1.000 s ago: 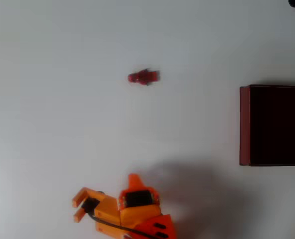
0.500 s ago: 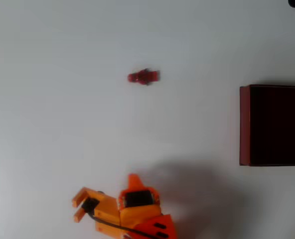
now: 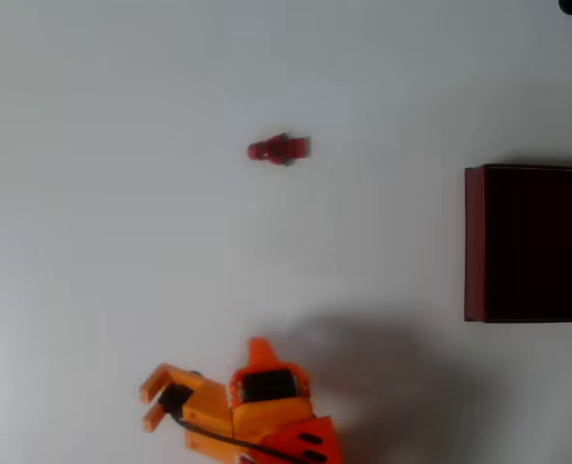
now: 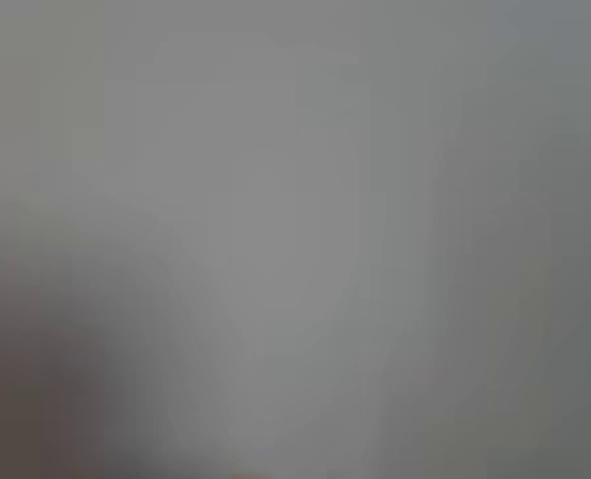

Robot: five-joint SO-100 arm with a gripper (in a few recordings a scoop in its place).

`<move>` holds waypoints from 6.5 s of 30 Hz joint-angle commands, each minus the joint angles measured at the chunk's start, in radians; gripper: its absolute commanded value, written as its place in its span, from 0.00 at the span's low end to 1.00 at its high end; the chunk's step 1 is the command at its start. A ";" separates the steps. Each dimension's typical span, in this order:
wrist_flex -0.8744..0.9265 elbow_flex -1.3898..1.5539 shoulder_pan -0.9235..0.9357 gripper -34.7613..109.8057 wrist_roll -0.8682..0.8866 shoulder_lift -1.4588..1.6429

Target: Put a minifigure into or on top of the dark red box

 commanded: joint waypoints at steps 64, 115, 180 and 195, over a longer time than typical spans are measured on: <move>-0.018 -0.508 -0.026 0.40 0.091 -0.449; 0.025 -1.238 0.034 0.39 0.127 -1.514; 0.089 -1.839 0.095 0.38 -0.051 -2.210; 0.074 -1.816 0.101 0.38 -0.055 -2.226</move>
